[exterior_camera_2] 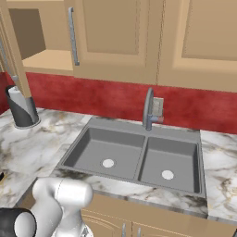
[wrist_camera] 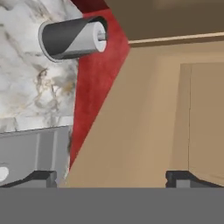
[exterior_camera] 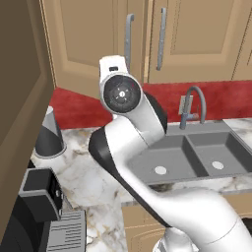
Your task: Close all open cabinet doors.
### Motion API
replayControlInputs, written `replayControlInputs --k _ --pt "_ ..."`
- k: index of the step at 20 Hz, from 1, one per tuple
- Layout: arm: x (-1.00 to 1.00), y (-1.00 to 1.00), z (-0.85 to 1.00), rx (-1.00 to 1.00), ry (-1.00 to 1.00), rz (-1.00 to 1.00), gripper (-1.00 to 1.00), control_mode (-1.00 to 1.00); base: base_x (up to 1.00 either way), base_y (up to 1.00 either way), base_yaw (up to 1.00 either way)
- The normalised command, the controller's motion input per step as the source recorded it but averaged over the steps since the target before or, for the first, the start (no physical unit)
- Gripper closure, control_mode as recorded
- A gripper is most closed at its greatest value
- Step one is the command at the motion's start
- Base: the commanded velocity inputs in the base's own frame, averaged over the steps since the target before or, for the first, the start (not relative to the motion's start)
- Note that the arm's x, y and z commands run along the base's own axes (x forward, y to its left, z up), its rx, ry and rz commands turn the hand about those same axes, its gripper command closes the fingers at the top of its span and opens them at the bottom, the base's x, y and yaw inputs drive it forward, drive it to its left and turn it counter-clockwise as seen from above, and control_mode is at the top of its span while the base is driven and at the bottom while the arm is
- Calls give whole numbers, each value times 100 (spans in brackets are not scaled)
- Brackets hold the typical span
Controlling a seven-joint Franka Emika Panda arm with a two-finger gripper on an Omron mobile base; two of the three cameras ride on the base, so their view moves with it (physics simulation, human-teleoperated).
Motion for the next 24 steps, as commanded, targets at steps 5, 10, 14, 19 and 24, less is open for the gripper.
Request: replayControlInputs --k 5,10,14,19,24 --pt "67 3 0 -14 2 -6 -100 -100 0 0 0" --pt "61 0 0 -13 0 -3 -100 -100 0 0 0" --pt "57 0 0 -12 0 -1 -100 -100 0 0 0" --pt "57 -6 0 -12 0 0 -100 -100 0 0 0" --pt "61 -12 -1 -10 0 0 -100 -100 0 0 0"
